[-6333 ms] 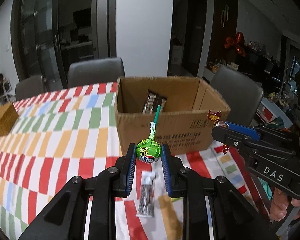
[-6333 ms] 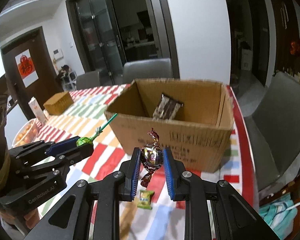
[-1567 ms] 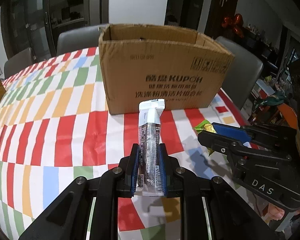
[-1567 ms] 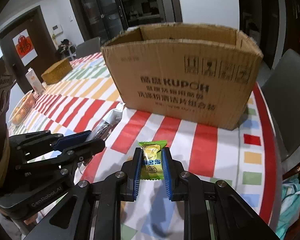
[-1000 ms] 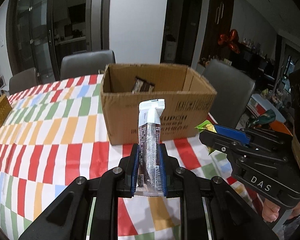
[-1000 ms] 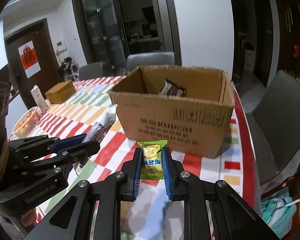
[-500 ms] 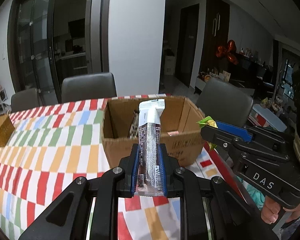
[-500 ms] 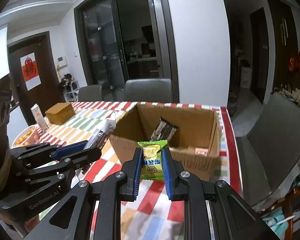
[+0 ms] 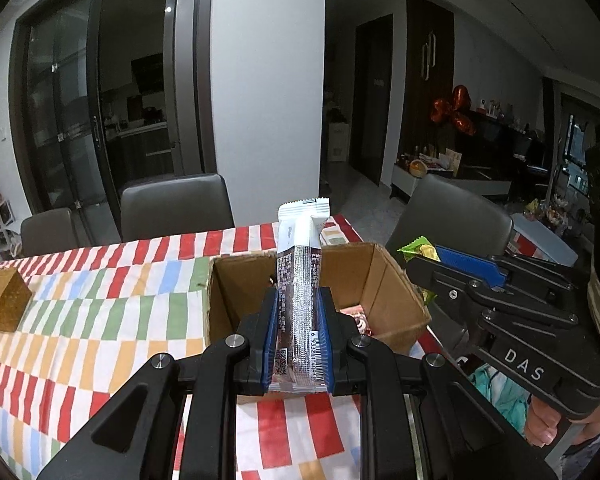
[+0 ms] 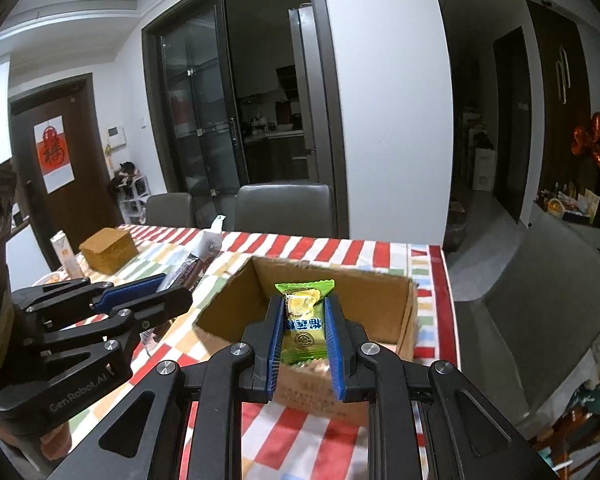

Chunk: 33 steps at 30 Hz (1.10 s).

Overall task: Organize snacks
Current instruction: 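Carry both snacks into the box and open both tools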

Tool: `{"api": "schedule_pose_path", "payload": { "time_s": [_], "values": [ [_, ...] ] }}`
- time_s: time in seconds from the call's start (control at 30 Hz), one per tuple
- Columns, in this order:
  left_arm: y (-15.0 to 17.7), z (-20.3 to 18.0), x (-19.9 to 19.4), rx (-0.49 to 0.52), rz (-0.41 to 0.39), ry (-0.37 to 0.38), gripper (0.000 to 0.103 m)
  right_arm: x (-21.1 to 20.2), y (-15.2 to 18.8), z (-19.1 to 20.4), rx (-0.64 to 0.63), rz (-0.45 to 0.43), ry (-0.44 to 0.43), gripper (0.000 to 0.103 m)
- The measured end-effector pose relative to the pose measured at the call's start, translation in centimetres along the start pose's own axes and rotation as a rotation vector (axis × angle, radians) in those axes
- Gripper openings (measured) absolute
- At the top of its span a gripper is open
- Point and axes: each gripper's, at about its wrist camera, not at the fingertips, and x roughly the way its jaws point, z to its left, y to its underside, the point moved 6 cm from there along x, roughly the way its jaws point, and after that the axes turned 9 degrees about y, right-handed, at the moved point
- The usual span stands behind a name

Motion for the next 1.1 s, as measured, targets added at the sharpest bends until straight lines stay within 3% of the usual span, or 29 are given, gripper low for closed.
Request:
{"api": "schedule_pose_path", "payload": {
  "time_s": [0.33, 0.67, 0.73, 0.77, 0.87, 1.1],
  "values": [
    [-1.3, 1.6, 5.2, 0.005, 0.091, -0.011, 0.019, 4.0, -1.0, -1.7, -0.007, 0.071, 0.039, 0.021],
    [0.0, 3.3, 10.2, -0.034, 0.218, -0.025, 0.02, 9.1, 0.0, -2.8, -0.006, 0.193, 0.065, 0.021],
    [0.2, 3.2, 10.3, -0.021, 0.212, -0.044, 0.023, 9.8, 0.5, -3.0, 0.007, 0.221, 0.06, 0.022],
    [0.2, 3.1, 10.1, -0.014, 0.208, -0.058, 0.029, 10.0, 0.7, -3.1, 0.015, 0.231, 0.057, 0.022],
    [0.3, 3.0, 9.2, -0.006, 0.187, -0.085, 0.032, 10.2, 1.2, -3.6, 0.045, 0.254, 0.06, 0.04],
    [0.5, 2.5, 5.9, 0.005, 0.113, -0.137, 0.046, 7.4, 1.6, -3.3, 0.029, 0.198, 0.08, 0.041]
  ]
}}
